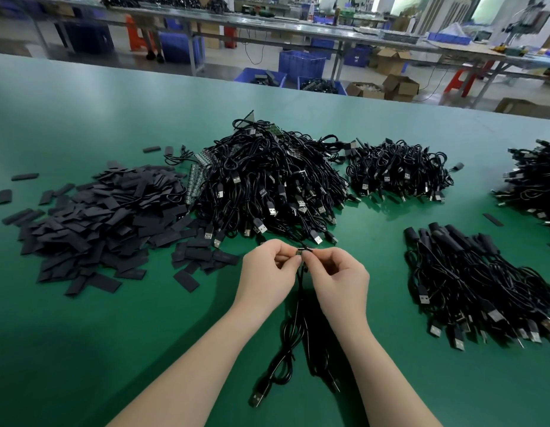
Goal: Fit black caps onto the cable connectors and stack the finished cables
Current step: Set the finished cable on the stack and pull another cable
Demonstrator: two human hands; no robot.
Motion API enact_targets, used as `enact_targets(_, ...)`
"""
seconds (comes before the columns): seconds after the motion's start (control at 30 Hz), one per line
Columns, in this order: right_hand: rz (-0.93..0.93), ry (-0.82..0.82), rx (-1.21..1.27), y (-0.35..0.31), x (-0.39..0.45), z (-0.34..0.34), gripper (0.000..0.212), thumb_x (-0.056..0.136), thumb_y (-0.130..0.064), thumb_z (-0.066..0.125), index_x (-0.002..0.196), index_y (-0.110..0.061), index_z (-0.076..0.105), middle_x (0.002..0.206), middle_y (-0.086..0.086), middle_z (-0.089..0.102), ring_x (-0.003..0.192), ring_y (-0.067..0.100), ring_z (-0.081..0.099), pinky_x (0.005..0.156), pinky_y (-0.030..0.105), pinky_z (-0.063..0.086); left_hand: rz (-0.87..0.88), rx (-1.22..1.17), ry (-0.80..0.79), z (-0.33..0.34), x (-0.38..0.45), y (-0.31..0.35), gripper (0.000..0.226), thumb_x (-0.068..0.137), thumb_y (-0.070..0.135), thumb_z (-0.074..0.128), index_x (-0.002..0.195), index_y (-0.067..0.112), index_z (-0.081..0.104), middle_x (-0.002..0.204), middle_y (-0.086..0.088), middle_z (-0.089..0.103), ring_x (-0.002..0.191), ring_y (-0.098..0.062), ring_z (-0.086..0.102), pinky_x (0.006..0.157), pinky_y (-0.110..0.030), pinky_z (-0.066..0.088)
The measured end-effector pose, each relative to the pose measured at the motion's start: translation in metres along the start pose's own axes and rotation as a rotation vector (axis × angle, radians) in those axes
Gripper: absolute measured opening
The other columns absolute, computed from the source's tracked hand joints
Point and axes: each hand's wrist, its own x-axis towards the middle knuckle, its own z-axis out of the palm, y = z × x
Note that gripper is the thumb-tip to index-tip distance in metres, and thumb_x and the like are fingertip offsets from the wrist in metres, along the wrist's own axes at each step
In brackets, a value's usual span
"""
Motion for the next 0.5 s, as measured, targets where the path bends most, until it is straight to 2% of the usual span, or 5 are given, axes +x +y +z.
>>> enact_targets(0.1, 0.025, 0.023, 0.032, 0.000, 0.001, -0.002, 0.014, 0.086, -0.018, 0.076, 0.077, -0.028, 0.074, 0.075, -0.017, 0.072, 0.070, -0.002, 0.065, 0.064, 0.008, 0.046, -0.006, -0.018, -0.011, -0.002, 0.000, 0.000, 0.019, 0.085, 0.019, 0.073, 0.078, 0.034, 0.065, 0.078, 0.013, 0.068, 0.075, 0.007, 0.061, 0.066, -0.006, 0.046)
enact_targets(0.2, 0.075, 0.104, 0.137, -0.001, 0.001, -0.007, 0.011, 0.090, -0.021, 0.072, 0.081, -0.026, 0.071, 0.076, -0.011, 0.072, 0.071, 0.004, 0.067, 0.067, 0.015, 0.051, -0.015, -0.025, 0.006, -0.004, 0.002, -0.004, 0.011, 0.088, 0.020, 0.070, 0.088, 0.031, 0.067, 0.082, 0.014, 0.067, 0.079, 0.009, 0.061, 0.067, -0.004, 0.045)
enact_targets(0.33, 0.064, 0.182, 0.319, -0.011, 0.003, -0.018, 0.006, 0.097, -0.020, 0.063, 0.091, -0.020, 0.063, 0.076, -0.007, 0.065, 0.058, 0.014, 0.068, 0.053, 0.020, 0.049, 0.011, 0.061, 0.010, -0.007, 0.003, -0.008, 0.019, 0.091, 0.019, 0.066, 0.108, 0.026, 0.070, 0.084, 0.019, 0.065, 0.083, 0.016, 0.056, 0.066, 0.002, 0.040)
enact_targets(0.4, 0.042, 0.160, 0.426, -0.017, 0.005, -0.020, 0.010, 0.098, -0.019, 0.062, 0.089, -0.023, 0.063, 0.073, -0.008, 0.063, 0.055, 0.017, 0.066, 0.050, 0.022, 0.048, 0.035, 0.104, -0.019, -0.007, 0.002, -0.009, 0.028, 0.092, 0.021, 0.065, 0.119, 0.028, 0.067, 0.088, 0.017, 0.066, 0.083, 0.010, 0.059, 0.070, -0.002, 0.043)
enact_targets(0.5, 0.068, 0.060, 0.530, -0.021, 0.006, -0.017, 0.012, 0.097, -0.019, 0.064, 0.087, -0.027, 0.065, 0.073, -0.008, 0.064, 0.055, 0.020, 0.067, 0.051, 0.024, 0.050, 0.080, 0.155, -0.030, -0.005, 0.001, -0.007, 0.031, 0.094, 0.028, 0.063, 0.125, 0.029, 0.064, 0.113, 0.013, 0.065, 0.096, 0.003, 0.060, 0.085, -0.015, 0.049)
